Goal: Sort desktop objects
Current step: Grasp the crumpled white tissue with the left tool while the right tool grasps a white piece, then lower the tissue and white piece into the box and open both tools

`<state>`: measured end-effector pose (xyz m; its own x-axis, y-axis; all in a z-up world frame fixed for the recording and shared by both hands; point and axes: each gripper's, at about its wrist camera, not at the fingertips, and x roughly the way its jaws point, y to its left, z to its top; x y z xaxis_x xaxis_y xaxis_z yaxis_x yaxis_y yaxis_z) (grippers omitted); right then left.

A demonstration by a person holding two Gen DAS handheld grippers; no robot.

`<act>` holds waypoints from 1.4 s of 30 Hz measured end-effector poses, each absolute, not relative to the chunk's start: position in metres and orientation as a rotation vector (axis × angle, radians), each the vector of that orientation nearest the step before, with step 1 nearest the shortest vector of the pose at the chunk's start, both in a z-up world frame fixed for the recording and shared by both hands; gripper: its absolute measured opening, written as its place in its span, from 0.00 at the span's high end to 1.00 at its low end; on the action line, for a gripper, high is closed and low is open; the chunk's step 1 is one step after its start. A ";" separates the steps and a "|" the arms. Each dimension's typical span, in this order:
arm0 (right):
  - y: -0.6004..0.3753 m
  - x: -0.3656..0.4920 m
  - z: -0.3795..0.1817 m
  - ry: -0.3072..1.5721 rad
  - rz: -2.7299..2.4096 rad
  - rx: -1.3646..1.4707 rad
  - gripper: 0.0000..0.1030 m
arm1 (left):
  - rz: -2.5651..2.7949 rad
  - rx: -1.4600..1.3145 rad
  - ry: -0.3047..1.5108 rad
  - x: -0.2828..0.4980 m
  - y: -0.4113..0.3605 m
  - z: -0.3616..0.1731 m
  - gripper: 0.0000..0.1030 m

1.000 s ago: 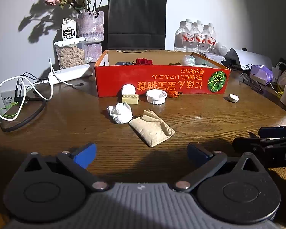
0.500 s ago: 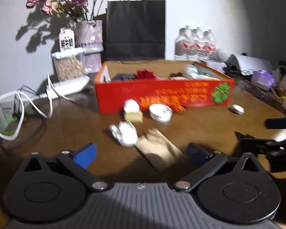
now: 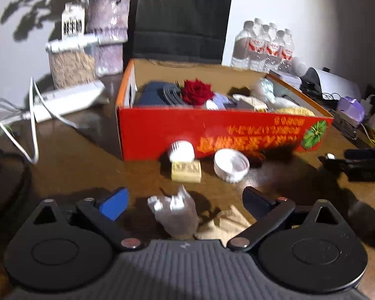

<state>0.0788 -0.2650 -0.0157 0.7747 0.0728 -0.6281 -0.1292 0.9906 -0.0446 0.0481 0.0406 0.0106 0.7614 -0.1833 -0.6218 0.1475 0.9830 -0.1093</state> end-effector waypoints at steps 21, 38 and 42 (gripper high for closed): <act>-0.256 0.037 -0.008 0.638 0.275 -0.018 0.74 | -0.126 -0.063 0.581 0.004 0.037 0.043 0.81; -0.250 -0.030 0.024 0.541 0.314 0.015 0.74 | -0.160 -0.098 0.507 -0.044 0.034 0.071 0.81; -0.246 -0.032 0.028 0.532 0.310 0.006 0.74 | -0.171 -0.102 0.501 -0.043 0.034 0.070 0.81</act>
<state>-0.0321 -0.2458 0.0281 0.8162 0.2922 -0.4984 -0.2893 0.9534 0.0853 -0.0433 0.0341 0.0700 0.8634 -0.1873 -0.4684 0.1375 0.9807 -0.1388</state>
